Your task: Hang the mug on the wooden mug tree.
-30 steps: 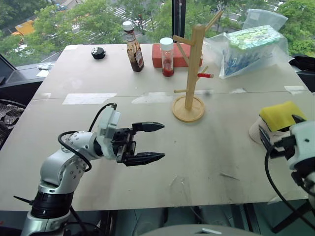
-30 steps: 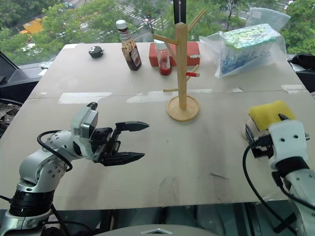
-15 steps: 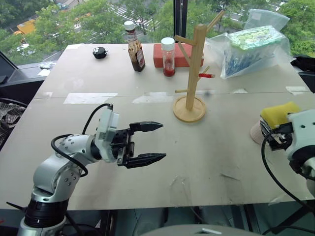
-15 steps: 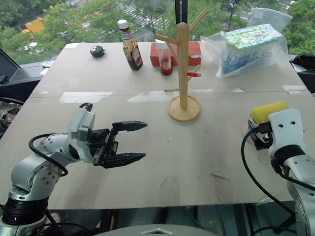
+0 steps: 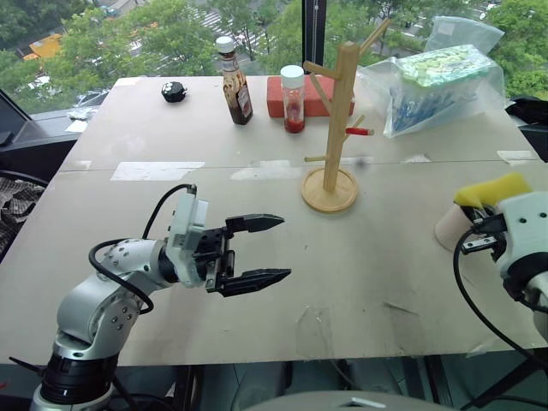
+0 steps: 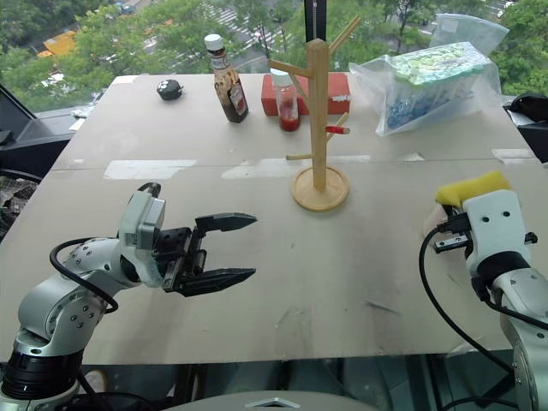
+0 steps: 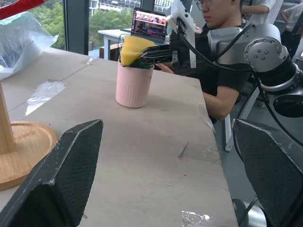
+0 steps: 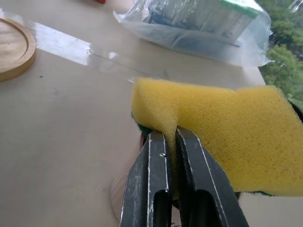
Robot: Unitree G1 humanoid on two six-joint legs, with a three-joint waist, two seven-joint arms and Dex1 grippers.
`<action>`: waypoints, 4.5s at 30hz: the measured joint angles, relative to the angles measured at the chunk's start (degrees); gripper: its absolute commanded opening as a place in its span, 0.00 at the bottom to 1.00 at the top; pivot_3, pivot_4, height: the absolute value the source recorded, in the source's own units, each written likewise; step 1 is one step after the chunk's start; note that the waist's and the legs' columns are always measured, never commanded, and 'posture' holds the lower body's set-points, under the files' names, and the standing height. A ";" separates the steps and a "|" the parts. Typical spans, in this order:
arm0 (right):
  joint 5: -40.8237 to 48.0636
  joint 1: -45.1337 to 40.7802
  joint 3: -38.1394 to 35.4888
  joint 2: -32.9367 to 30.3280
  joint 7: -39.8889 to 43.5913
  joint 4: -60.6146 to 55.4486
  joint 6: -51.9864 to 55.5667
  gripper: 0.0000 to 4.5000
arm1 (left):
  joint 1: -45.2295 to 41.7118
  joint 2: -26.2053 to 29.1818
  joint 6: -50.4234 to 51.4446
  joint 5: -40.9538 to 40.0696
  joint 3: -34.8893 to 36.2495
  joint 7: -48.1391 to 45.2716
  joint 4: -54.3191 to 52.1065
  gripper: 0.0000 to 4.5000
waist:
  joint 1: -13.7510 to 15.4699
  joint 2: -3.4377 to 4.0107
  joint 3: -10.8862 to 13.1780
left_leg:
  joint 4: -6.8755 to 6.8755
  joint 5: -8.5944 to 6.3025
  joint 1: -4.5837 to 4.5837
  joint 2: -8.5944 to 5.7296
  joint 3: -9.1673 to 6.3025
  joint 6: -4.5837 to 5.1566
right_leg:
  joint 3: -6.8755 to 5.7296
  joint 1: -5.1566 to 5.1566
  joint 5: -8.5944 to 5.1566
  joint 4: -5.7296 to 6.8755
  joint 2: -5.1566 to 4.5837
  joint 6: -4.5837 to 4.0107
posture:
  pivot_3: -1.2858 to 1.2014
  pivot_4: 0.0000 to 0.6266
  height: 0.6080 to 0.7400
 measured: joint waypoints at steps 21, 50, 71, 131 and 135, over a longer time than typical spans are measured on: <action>-1.45 -9.63 -13.88 2.80 0.43 45.70 -13.77 0.14 | -4.65 -2.52 1.03 -2.19 -2.64 -0.64 0.40 1.00 | -1.09 0.00 0.00 | 0.03 0.00 0.07 0.01 0.27 0.01 | 0.16 -0.03 0.00 0.24 0.06 0.00 | 0.52 0.24 1.00; 12.00 1.20 -12.74 -10.48 28.58 49.46 -28.21 0.89 | -1.42 2.06 1.95 -4.25 1.96 -6.43 0.87 1.00 | -0.65 -0.03 0.04 | 0.10 -0.02 0.04 0.03 0.23 0.05 | 0.39 0.01 0.00 0.15 0.00 0.00 | 0.52 0.24 1.00; 9.21 -15.01 -2.52 -12.55 33.53 68.34 -35.92 0.89 | 0.98 8.30 -0.35 -5.39 12.01 -20.88 12.93 1.00 | -1.32 0.02 0.07 | 0.07 -0.02 0.03 0.05 0.23 0.05 | 0.37 -0.04 0.00 0.15 0.00 0.00 | 0.52 0.24 1.00; 11.57 -30.78 14.44 -16.33 22.82 24.01 -7.51 0.01 | -14.80 8.86 -1.66 -0.64 13.02 -18.49 33.40 1.00 | -1.42 0.00 0.09 | 0.08 -0.03 -0.07 -0.10 -0.04 0.05 | -0.14 -0.18 0.00 0.21 -0.13 0.01 | 0.52 0.24 1.00; 11.78 -41.97 22.18 -20.14 22.38 18.64 1.32 0.01 | -20.75 8.67 -2.26 2.33 10.95 -18.70 40.20 1.00 | -1.48 -0.05 0.10 | 0.14 -0.01 -0.55 -0.26 -0.16 0.03 | -0.37 -0.85 0.00 0.58 -0.30 0.01 | 0.52 0.24 1.00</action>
